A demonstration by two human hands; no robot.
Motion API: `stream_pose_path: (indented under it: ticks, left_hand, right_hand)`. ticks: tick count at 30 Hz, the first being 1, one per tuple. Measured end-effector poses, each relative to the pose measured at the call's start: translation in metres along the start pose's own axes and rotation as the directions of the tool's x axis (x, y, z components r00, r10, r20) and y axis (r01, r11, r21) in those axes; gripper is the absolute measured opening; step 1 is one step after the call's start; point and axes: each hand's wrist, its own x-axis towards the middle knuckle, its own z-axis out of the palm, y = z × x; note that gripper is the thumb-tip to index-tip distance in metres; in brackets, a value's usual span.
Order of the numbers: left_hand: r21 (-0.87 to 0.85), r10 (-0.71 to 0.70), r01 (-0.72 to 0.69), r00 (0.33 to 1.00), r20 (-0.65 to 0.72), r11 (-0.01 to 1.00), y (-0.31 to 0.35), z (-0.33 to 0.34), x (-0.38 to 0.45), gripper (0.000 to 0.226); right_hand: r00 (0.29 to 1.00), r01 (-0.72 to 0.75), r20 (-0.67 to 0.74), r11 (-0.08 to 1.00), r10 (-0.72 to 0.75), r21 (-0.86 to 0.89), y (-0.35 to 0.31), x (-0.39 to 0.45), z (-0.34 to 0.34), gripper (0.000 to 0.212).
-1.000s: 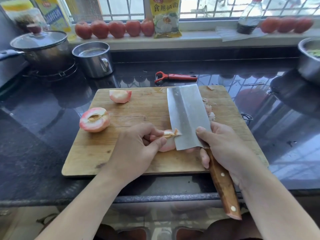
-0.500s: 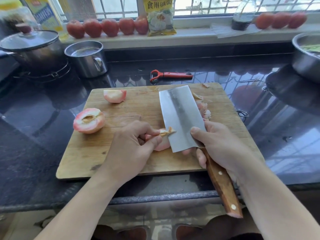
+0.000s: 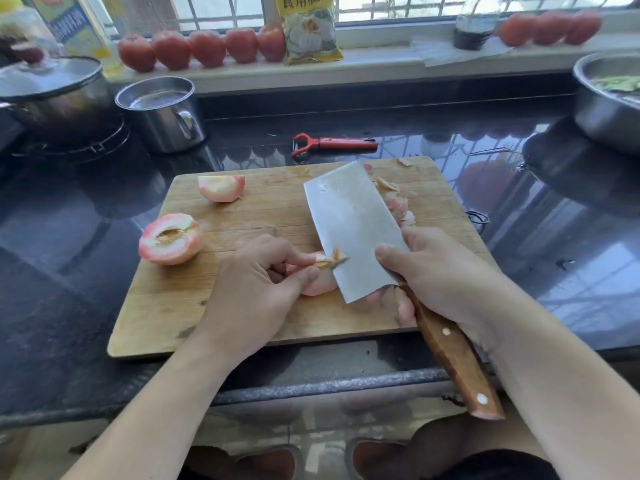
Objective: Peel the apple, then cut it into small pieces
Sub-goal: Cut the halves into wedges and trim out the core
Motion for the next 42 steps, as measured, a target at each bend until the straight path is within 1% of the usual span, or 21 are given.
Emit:
stream_pose_path:
  ticks: [2,5,9,14,18,21,27,31,32,34,36,37,38,39,40,41,42]
  left_hand:
    - [-0.017,0.001,-0.001,1.0,0.0,1.0,0.001,0.001,0.0,0.016]
    - [-0.015,0.006,-0.006,1.0,0.002,1.0,-0.002,0.001,0.001,0.016]
    - [-0.044,-0.013,0.014,1.0,0.009,0.999,-0.001,-0.001,0.0,0.017]
    - [-0.01,0.002,-0.002,1.0,-0.001,1.0,0.001,0.001,0.001,0.017]
    - [-0.014,0.002,-0.002,1.0,0.019,1.0,0.0,-0.002,0.001,0.021]
    - [-0.02,-0.007,0.007,1.0,0.028,1.0,0.003,-0.002,0.0,0.021]
    - [-0.034,-0.018,0.019,0.999,0.026,0.999,-0.001,-0.004,0.001,0.022]
    - [-0.04,-0.039,0.039,0.999,0.012,0.998,0.006,-0.004,0.0,0.02]
    - [-0.035,-0.039,0.039,0.999,0.024,0.999,0.006,-0.005,0.001,0.022]
    - [0.007,-0.029,0.028,0.994,0.103,1.0,0.007,-0.008,0.007,0.03]
    - [0.097,-0.033,0.016,0.984,0.174,0.995,0.014,-0.013,0.015,0.04]
    - [0.13,-0.041,0.02,0.986,0.163,0.991,0.02,-0.014,0.018,0.044]
    - [0.149,-0.036,0.02,0.993,0.109,0.989,0.024,-0.014,0.02,0.046]
    - [0.164,-0.021,0.017,0.999,0.025,0.986,0.028,-0.014,0.02,0.043]
    - [0.17,-0.007,0.017,0.998,-0.062,0.985,0.031,-0.012,0.018,0.035]
    - [0.174,-0.011,0.032,0.993,-0.117,0.984,0.034,-0.01,0.014,0.025]
    - [0.175,-0.043,0.063,0.993,-0.114,0.983,0.037,-0.007,0.007,0.016]
  right_hand:
    - [1.0,0.008,0.016,1.0,-0.008,0.006,0.0,-0.003,0.0,0.022]
    - [1.0,-0.02,0.01,0.999,0.02,0.041,-0.001,0.004,0.003,0.021]
    - [1.0,-0.006,0.029,1.0,0.005,0.029,-0.001,0.006,0.004,0.021]
    - [0.998,-0.041,0.044,0.994,0.037,0.104,0.001,0.006,0.006,0.021]
    - [0.997,-0.045,0.061,0.99,0.037,0.135,0.001,0.014,0.006,0.021]
    - [0.994,-0.082,0.084,0.983,0.069,0.167,0.005,0.012,0.004,0.02]
    - [0.997,-0.055,0.052,0.987,0.048,0.149,0.0,0.018,0.011,0.022]
    - [0.996,-0.085,0.037,0.985,0.08,0.153,0.008,0.004,-0.002,0.021]
    - [0.997,-0.078,0.019,0.988,0.076,0.134,0.011,-0.001,-0.007,0.021]
    - [0.998,-0.054,-0.022,0.995,0.056,0.082,0.014,-0.009,-0.019,0.021]
    - [0.997,-0.04,-0.056,0.996,0.044,0.076,0.017,-0.013,-0.027,0.021]
    - [0.997,-0.03,-0.071,0.996,0.036,0.083,0.017,-0.015,-0.03,0.021]
    - [0.996,-0.016,-0.086,0.996,0.023,0.087,0.018,-0.016,-0.032,0.02]
    - [0.995,0.001,-0.096,0.996,0.008,0.089,0.017,-0.017,-0.033,0.02]
    - [0.995,0.017,-0.101,0.996,-0.008,0.091,0.017,-0.018,-0.035,0.02]
    - [0.995,0.03,-0.101,0.995,-0.021,0.09,0.017,-0.019,-0.036,0.02]
    - [0.994,0.038,-0.101,0.996,-0.03,0.085,0.016,-0.02,-0.036,0.02]
